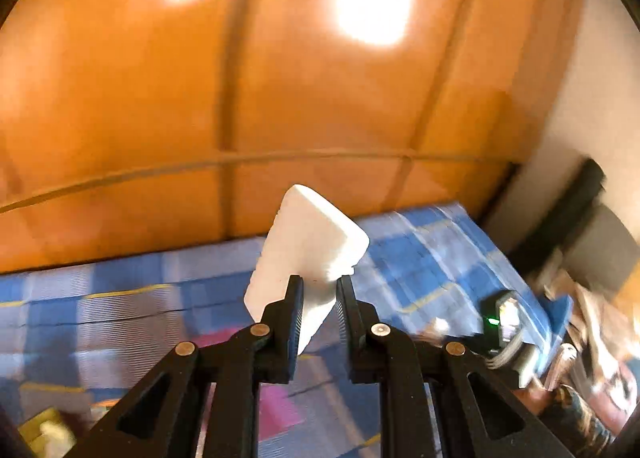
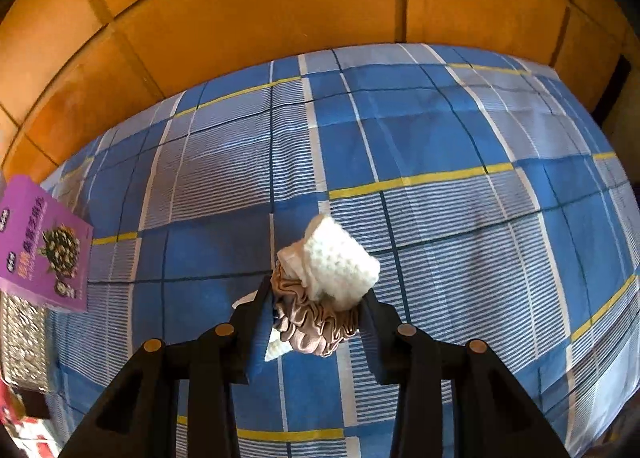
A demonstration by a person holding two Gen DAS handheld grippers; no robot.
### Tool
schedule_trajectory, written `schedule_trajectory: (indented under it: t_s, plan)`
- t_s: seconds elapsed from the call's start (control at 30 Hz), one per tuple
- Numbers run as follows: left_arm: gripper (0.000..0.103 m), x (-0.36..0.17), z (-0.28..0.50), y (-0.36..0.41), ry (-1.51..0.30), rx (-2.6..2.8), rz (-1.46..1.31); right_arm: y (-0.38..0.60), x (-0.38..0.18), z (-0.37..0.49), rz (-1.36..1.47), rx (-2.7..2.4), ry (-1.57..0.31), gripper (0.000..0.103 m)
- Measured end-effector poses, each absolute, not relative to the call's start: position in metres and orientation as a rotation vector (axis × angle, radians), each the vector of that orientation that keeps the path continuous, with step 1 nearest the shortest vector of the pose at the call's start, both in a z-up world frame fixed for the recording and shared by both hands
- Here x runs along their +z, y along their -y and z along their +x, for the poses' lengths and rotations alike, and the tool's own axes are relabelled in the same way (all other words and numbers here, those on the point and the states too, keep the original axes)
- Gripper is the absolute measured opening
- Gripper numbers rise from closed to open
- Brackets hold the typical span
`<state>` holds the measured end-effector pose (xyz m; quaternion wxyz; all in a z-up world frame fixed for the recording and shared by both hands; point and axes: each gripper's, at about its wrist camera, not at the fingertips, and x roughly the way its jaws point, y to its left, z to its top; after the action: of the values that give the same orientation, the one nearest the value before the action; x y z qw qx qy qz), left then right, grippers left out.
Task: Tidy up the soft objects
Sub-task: 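Carry the foam pad into the gold tray and open the left tool while the right tool holds the cuff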
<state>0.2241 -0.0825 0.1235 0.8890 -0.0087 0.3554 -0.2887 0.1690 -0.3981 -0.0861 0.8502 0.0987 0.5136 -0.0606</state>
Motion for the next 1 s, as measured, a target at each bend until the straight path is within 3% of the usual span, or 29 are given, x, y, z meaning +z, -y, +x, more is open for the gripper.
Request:
schedule_trajectory:
  t_s: [0.23, 0.47, 0.73, 1.0]
  plan:
    - [0.017, 0.117, 0.208, -0.051, -0.707, -0.332, -0.092, 0.390, -0.088, 0.171, 0.142, -0.139, -1.077, 0.038]
    - [0.017, 0.077, 0.139, -0.153, -0.691, -0.132, -0.129, 0.387, -0.093, 0.173, 0.132, -0.157, -1.091, 0.038]
    - [0.017, 0.024, 0.062, -0.193, -0.717, 0.012, -0.161, 0.382, -0.094, 0.174, 0.119, -0.212, -1.103, 0.037]
    - [0.018, -0.008, 0.032, -0.200, -0.713, 0.114, -0.119, 0.366, -0.083, 0.167, 0.105, -0.244, -1.077, 0.034]
